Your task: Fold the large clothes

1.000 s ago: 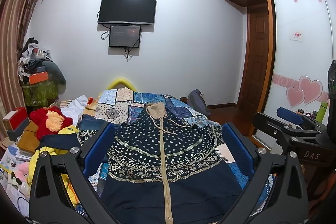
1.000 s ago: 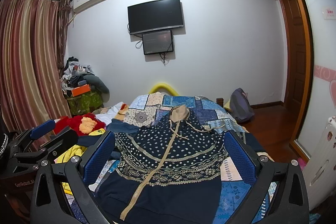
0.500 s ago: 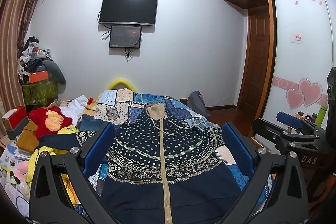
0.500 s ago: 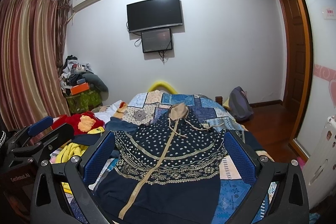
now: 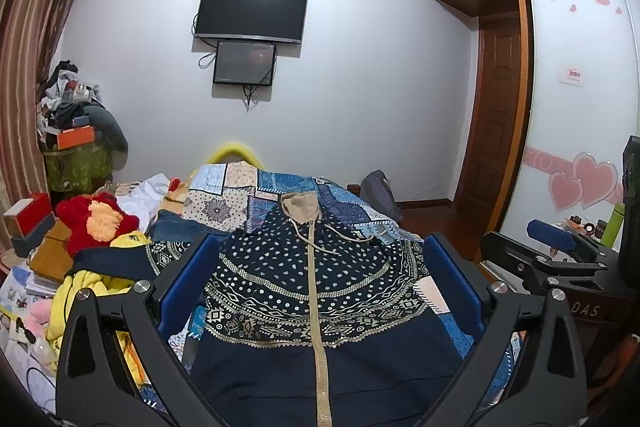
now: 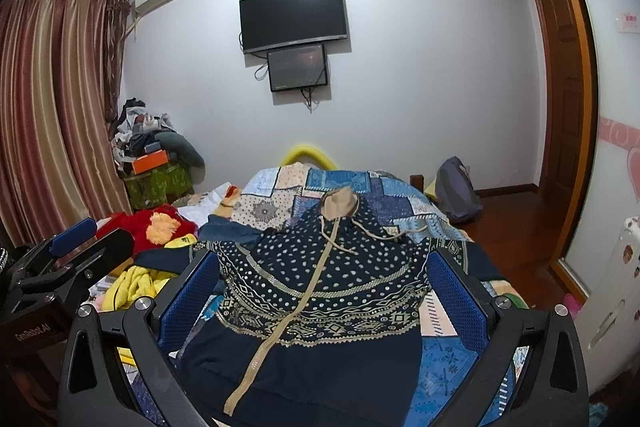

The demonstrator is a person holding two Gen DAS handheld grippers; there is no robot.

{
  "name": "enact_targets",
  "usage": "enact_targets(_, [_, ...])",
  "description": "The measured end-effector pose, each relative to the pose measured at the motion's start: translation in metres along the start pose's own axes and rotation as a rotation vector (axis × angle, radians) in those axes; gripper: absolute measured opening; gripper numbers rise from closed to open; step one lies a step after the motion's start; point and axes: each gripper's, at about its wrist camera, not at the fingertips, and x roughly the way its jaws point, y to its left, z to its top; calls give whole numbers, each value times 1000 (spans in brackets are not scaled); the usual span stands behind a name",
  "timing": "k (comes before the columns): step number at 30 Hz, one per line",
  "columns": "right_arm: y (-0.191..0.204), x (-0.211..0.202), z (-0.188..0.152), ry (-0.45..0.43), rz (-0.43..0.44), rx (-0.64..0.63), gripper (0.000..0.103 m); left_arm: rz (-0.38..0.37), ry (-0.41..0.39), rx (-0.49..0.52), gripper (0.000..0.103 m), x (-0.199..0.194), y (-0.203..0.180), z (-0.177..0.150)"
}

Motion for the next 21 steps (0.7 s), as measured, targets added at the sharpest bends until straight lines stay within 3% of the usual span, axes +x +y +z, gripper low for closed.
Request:
enact_targets(11, [10,40,-3,52,-17,-44,103,32,59,-45,103,39,36,-12])
enact_targets(21, [9,148,-20,198,-32,-63,103,203,165,-34,103,130,118,-29])
